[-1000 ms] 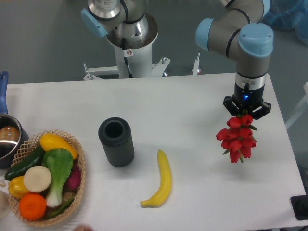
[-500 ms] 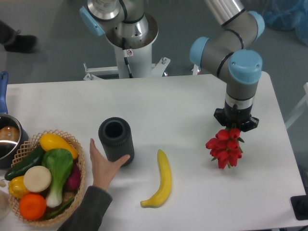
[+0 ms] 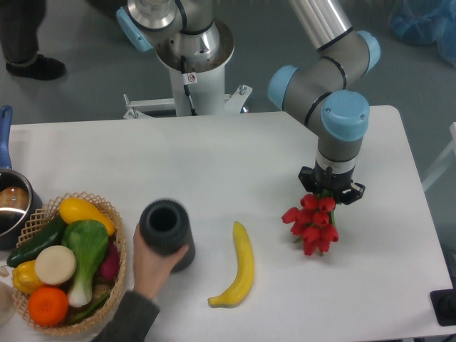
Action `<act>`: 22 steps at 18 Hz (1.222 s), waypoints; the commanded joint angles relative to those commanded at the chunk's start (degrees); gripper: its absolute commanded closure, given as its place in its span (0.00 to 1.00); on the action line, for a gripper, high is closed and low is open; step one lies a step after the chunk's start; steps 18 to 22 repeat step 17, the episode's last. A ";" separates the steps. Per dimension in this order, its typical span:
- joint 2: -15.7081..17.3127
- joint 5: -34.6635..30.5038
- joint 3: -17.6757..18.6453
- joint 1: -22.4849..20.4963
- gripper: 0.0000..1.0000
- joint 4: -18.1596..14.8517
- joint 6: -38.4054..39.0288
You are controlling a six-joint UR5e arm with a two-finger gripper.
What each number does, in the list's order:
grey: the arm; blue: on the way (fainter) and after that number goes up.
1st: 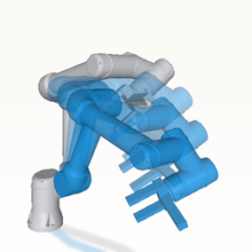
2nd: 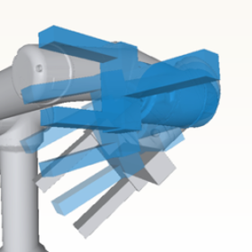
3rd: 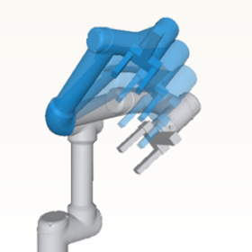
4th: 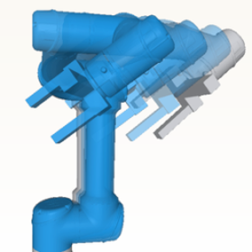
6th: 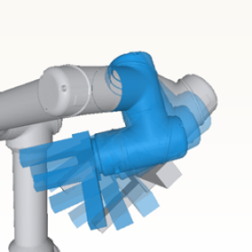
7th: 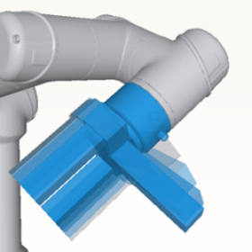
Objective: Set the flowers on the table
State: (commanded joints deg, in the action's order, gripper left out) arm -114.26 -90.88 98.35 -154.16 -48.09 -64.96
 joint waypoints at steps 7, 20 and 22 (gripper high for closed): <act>1.66 0.09 0.44 -1.58 0.00 1.85 0.62; 5.10 0.00 2.72 -4.22 0.00 1.50 0.27; 5.10 0.00 2.72 -4.22 0.00 1.50 0.27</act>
